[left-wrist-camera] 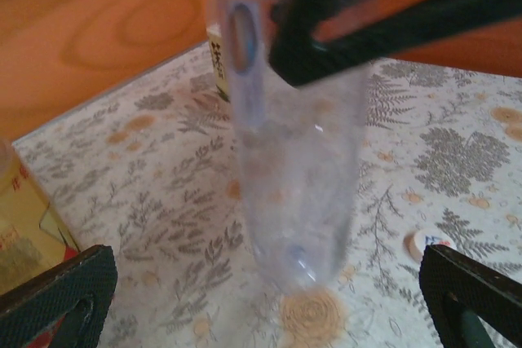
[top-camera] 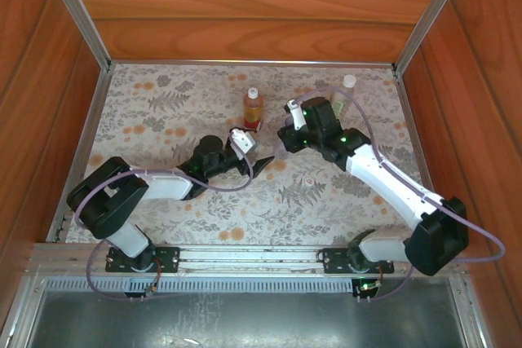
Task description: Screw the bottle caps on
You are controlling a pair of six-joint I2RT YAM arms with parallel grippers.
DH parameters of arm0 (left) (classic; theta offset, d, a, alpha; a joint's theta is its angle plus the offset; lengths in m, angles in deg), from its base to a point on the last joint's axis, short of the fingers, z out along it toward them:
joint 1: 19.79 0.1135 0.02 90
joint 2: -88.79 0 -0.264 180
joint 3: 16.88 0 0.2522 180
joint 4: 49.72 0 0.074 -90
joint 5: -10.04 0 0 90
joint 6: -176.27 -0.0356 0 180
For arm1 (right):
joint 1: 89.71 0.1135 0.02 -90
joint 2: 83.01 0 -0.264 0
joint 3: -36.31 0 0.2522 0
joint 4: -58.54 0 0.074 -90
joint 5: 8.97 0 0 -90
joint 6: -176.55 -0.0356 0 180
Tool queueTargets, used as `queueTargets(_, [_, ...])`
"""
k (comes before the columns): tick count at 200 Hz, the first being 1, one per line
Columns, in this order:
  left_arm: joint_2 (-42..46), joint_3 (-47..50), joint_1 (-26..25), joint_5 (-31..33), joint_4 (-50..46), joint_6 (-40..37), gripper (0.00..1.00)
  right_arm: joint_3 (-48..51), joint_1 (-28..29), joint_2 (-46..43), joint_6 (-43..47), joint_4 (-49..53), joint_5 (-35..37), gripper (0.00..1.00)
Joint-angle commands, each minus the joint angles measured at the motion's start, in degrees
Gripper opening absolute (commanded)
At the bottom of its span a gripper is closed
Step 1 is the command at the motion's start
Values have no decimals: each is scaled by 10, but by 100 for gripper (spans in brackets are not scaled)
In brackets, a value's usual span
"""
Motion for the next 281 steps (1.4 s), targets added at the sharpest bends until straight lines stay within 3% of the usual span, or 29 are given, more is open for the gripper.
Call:
queueTargets(1, [-22, -29, -6, -38, 20, -14, 100, 14, 11, -40, -29, 22, -21, 54])
queueTargets(35, [-48, -63, -15, -59, 32, 8, 99, 27, 23, -69, -42, 12, -54, 54])
queueTargets(96, [-74, -75, -17, -88, 107, 25, 80, 30, 24, -72, -50, 6, -57, 53])
queueTargets(130, [-86, -83, -17, -99, 121, 36, 78, 32, 24, -71, -52, 5, -64, 53])
queueTargets(152, [-95, -94, -18, -106, 125, 44, 72, 32, 25, -69, -50, 6, -66, 53])
queueTargets(211, [-104, -106, -19, -118, 131, 44, 71, 25, 24, -55, -41, 20, -63, 53])
queueTargets(234, [-109, -105, -19, -125, 132, 44, 64, 25, 25, -52, -42, 20, -63, 54])
queueTargets(281, [-107, -95, -19, -127, 137, 53, 59, 20, 25, -53, -38, 26, -60, 60])
